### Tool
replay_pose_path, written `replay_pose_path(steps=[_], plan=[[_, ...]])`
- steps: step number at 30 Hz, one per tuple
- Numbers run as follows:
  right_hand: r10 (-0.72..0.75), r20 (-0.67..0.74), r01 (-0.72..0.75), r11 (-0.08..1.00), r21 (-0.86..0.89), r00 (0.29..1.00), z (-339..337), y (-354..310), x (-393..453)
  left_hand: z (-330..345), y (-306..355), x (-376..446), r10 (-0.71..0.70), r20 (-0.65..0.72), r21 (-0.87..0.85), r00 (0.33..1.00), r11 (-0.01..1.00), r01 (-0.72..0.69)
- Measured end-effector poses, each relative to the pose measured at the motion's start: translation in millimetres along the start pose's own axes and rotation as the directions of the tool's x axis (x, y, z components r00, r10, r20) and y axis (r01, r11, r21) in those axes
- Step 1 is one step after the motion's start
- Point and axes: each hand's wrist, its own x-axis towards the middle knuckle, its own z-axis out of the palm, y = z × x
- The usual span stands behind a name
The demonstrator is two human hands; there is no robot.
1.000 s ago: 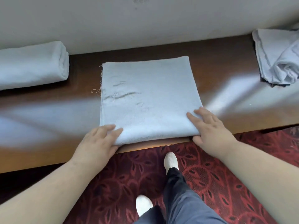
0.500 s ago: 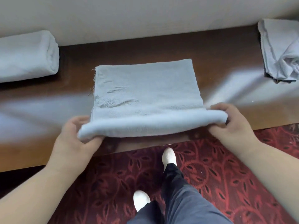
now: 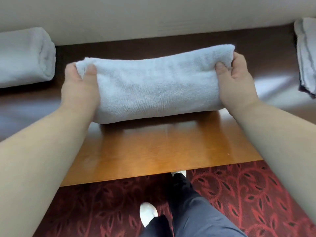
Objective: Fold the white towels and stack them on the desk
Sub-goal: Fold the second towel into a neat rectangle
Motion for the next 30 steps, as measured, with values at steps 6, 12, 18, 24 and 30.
replay_pose_path(steps=[6,12,18,24,30], plan=[[0.155,0.108,-0.132,0.972,-0.196,0.982,18.3,16.5,51.9,24.9,7.2,44.1,-0.103,0.089,0.264,0.991,0.962,0.077],[0.339,0.063,-0.307,0.904,-0.298,0.939,30.3,25.8,73.0,36.6,9.3,42.6,-0.117,0.076,0.313,0.99,0.946,0.088],[0.36,0.164,-0.37,0.928,0.038,0.918,12.4,19.1,58.7,14.2,-11.2,27.5,-0.171,0.078,-0.064,0.982,0.982,0.176],[0.233,0.157,-0.239,0.971,0.022,0.96,10.8,30.1,2.6,9.8,-35.5,-9.8,-0.076,0.141,-0.006,0.987,0.997,0.078],[0.203,0.074,-0.191,0.971,-0.144,0.976,19.3,24.3,10.6,15.5,-24.0,-10.3,-0.008,0.084,0.156,0.996,0.988,-0.005]])
